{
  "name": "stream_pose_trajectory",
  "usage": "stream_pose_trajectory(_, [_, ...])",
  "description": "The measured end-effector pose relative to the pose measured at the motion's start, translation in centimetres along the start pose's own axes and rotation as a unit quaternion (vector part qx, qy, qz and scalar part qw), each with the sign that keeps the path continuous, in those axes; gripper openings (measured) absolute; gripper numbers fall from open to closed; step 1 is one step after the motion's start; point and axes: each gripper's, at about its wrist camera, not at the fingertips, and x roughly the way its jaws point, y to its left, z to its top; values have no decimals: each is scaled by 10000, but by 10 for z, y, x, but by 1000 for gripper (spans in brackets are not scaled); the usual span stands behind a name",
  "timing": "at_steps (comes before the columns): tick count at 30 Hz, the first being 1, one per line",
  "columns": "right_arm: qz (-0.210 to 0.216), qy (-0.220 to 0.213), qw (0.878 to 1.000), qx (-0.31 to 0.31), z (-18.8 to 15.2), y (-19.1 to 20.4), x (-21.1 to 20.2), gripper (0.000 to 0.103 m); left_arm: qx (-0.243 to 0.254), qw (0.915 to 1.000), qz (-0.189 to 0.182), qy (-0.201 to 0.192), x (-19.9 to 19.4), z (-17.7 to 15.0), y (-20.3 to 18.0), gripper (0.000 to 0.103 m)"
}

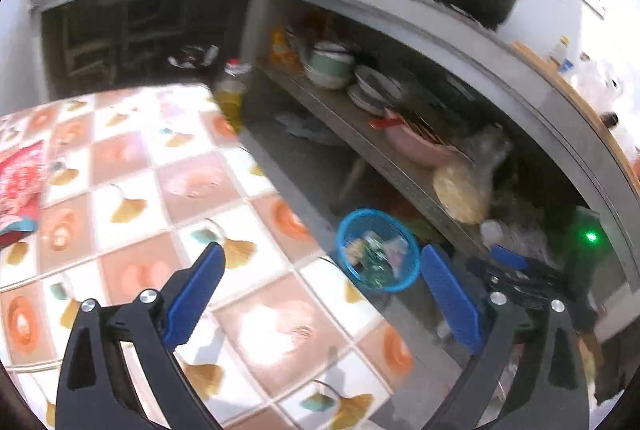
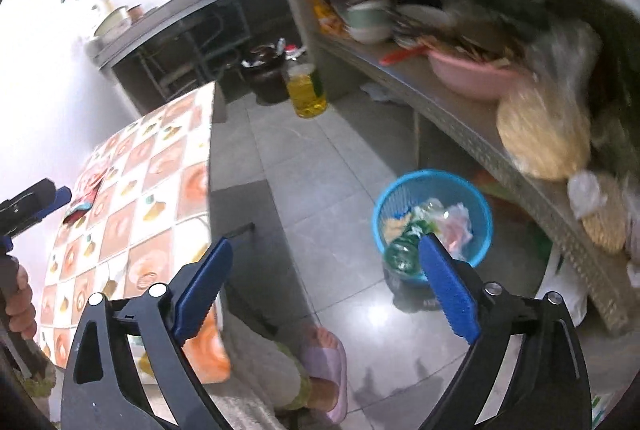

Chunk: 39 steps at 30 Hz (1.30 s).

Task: Collect trash
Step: 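Move both tools back toward the table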

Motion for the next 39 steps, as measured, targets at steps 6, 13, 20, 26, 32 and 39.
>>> stream_pose_trajectory(6, [156,82,9994,-308,3,30,2,95,-267,9995,82,-158,-11,0,20,97])
stream_pose_trajectory(13, [288,154,9980,-535,-2,59,-7,95,-76,9996,102,-237,-20,-6,18,97])
stream_pose_trajectory(20, [282,158,9967,-743,-5,79,-12,95,-110,9994,130,-312,-29,-10,25,97])
stream_pose_trajectory(26, [267,201,9957,-858,-6,88,-12,95,-199,9989,193,-383,-39,-13,36,97])
stream_pose_trajectory(32, [180,177,9947,-996,-6,100,-14,95,-402,9978,254,-470,-51,-19,54,97])
stream_pose_trajectory(39, [-51,207,9926,-1199,-6,122,-8,95,-631,9957,367,-575,-67,-29,77,97])
